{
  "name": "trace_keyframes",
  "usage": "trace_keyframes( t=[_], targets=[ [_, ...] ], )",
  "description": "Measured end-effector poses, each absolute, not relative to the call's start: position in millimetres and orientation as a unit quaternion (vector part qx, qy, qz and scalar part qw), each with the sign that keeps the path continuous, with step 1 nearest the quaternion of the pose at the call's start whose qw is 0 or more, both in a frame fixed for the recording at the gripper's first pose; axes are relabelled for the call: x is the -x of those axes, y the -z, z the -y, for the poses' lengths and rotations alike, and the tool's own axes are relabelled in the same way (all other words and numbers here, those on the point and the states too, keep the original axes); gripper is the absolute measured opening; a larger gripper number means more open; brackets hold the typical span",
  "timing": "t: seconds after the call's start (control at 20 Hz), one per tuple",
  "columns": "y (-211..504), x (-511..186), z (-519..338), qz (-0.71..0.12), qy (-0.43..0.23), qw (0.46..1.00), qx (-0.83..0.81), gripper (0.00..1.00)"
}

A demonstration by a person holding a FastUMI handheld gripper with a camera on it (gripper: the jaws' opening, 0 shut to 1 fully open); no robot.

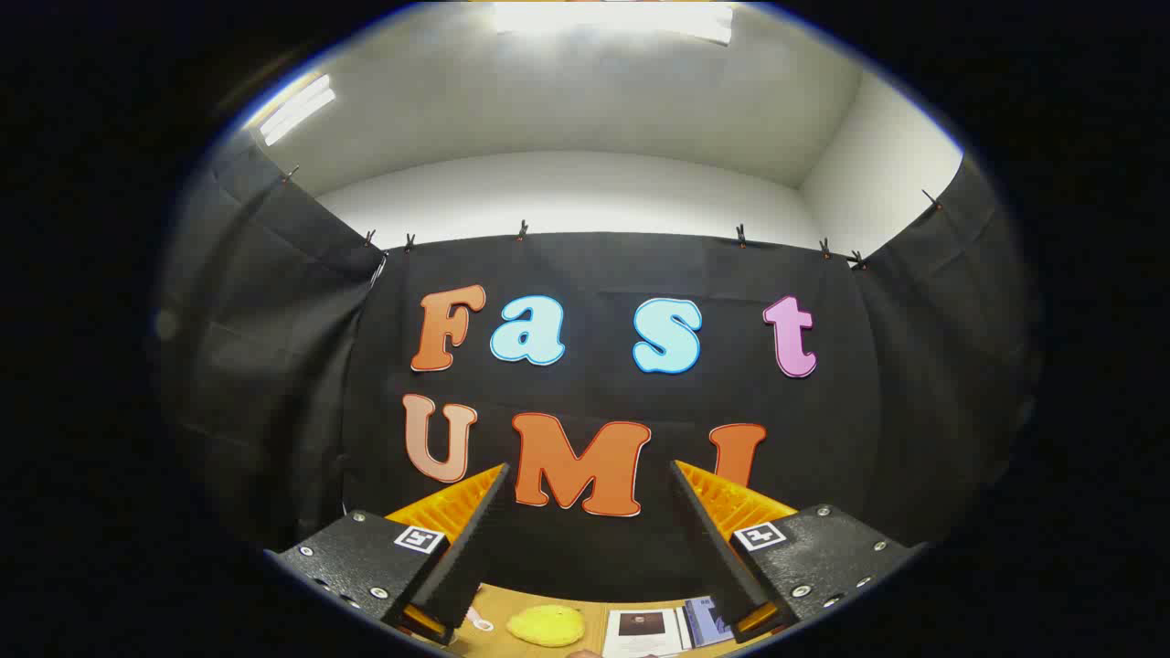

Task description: Open the storage box then place both shoes into the box .Put the left shoe in first, then the right shoe, with the right side of both shoes facing outward in a uniform manner.

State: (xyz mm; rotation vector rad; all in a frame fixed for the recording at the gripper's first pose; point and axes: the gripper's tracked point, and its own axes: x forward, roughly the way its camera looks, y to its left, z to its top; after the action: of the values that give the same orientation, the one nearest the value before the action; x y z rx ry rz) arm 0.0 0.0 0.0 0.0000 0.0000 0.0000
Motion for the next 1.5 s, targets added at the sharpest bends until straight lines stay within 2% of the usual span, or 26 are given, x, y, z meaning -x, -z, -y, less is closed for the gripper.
trace_keyframes(
  t=[0.9, 1.25, 1.5],
  targets=[
    [-12.0, 12.1, -7.9, 0.009, -0.009, 1.000, 0.001, 0.99],
    [6.8, 13.8, -20.9, -0.015, -0.024, 1.000, -0.013, 0.99],
    [43.4, 15.2, -35.8, -0.064, -0.039, 0.996, -0.043, 0.99]
  ],
)
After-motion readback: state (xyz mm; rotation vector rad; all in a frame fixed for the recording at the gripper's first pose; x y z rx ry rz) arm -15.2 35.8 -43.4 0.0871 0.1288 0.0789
